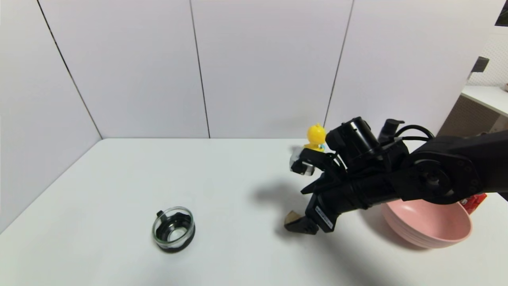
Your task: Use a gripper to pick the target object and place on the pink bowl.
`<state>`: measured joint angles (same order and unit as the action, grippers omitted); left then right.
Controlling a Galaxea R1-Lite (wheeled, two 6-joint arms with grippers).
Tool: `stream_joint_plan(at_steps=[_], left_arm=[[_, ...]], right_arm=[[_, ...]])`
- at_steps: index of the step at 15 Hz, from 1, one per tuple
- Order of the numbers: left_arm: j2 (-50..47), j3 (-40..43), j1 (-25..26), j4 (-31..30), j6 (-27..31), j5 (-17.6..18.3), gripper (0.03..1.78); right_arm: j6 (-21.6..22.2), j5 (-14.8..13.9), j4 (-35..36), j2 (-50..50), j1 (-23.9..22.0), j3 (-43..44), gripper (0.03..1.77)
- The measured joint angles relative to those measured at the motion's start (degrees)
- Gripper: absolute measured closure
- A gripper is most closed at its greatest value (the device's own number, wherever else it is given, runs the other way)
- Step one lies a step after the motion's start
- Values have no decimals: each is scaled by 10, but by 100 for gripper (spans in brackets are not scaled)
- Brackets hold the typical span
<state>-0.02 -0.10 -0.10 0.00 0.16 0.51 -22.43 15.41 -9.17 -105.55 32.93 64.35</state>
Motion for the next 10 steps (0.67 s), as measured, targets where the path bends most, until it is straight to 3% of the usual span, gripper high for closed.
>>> stream_joint_plan(at_steps=[10], left_arm=[[0,0,0,0,0,0,12]], right_arm=[[-2,0,-3,-24,6,-12,9]])
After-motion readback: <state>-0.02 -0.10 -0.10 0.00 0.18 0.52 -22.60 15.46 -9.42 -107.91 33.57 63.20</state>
